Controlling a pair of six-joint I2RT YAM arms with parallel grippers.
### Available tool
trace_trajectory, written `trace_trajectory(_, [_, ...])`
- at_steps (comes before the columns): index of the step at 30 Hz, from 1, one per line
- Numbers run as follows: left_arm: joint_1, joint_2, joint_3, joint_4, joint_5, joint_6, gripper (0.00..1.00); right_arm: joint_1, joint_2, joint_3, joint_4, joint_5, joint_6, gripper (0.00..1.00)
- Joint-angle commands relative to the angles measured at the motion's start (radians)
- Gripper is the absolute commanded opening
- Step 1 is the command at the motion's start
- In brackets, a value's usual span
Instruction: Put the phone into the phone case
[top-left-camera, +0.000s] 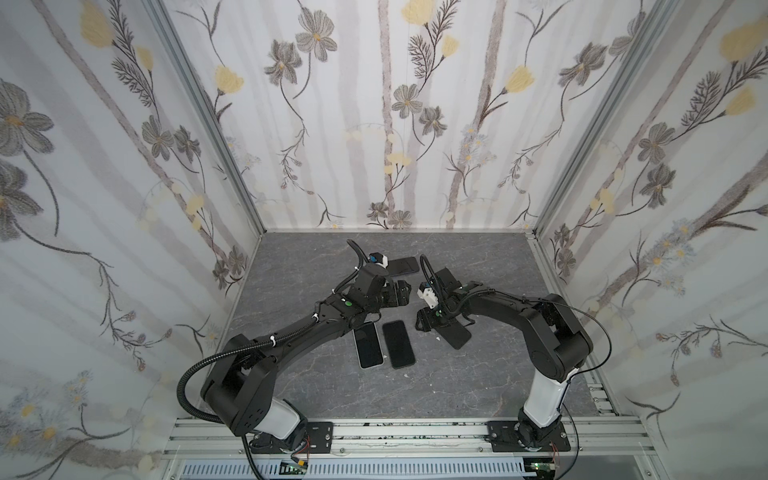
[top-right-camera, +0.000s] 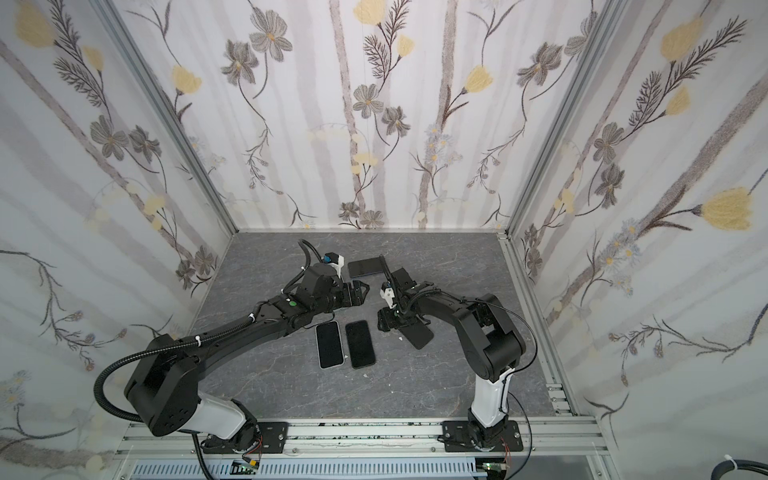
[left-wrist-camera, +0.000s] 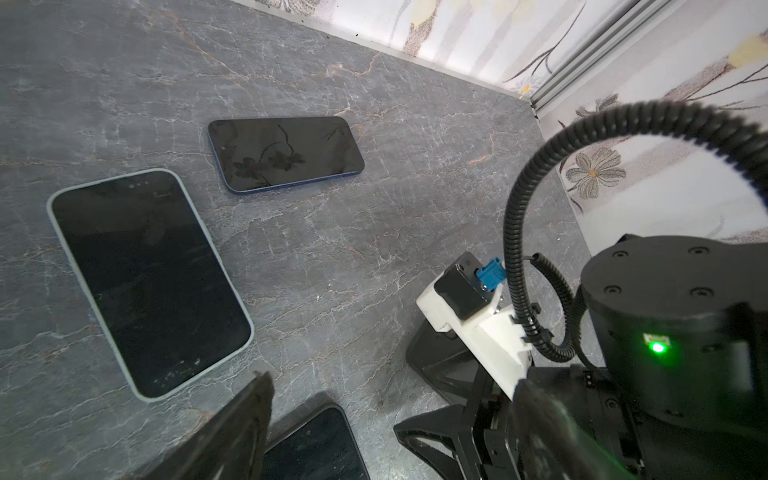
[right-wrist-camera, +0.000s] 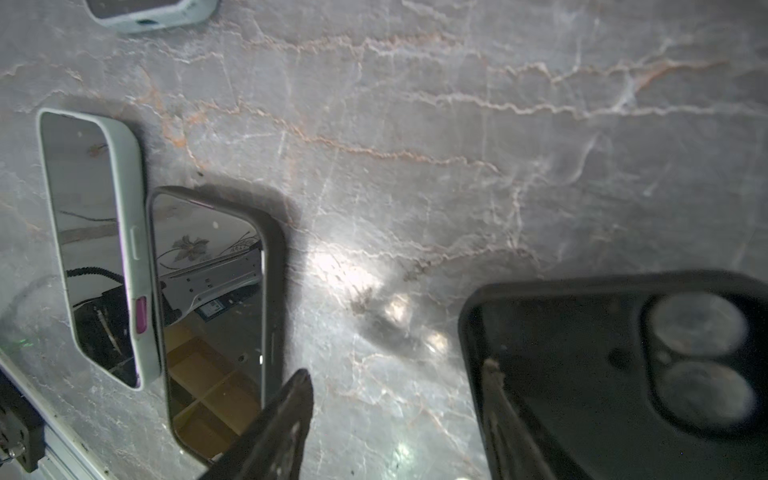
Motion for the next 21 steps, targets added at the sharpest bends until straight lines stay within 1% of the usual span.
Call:
trace_trajectory(1, [0.0,-0.006,-0.002,0.031,-0.021,-0.005,0.9,0.0,0.003,0.03,-0.052,0.012,-0.021,0.64])
trace_trajectory(3, [0.001,-0.002,-0.002,0.035,-0.02,-0.007,0.89,0.0,0.023,0.058,-0.063,0.038,-0.021,0.63])
trace_trajectory(6, [0.0,-0.001,0.003,0.037,-0.015,-0.01,0.9,-0.007,0.048,0.096,-0.071,0.06,0.015,0.6])
trace_trajectory(7, [0.001,-0.001,0.003,0.037,-0.016,-0.008,0.9,-0.011,0.056,0.104,-0.066,0.06,0.035,0.56])
trace_trajectory(11, [0.001,-0.004,-0.003,0.033,-0.023,-0.001,0.9,-0.018,0.078,0.112,-0.036,0.072,0.118,0.58])
trace_trajectory(13, [-0.001,-0.005,-0.008,0.034,-0.024,-0.001,0.9,-0.019,0.091,0.115,-0.02,0.052,0.131,0.57])
trace_trajectory(15, [0.001,-0.005,-0.012,0.034,-0.021,0.001,0.9,-0.015,0.102,0.118,0.002,0.001,0.129,0.57])
trace_trajectory(17, [0.0,-0.006,-0.014,0.034,-0.023,0.004,0.9,-0.001,0.105,0.118,0.024,-0.043,0.116,0.58])
trace_trajectory(21, [0.001,-0.007,-0.017,0.035,-0.025,0.004,0.9,0.031,0.103,0.124,0.025,-0.084,0.075,0.58])
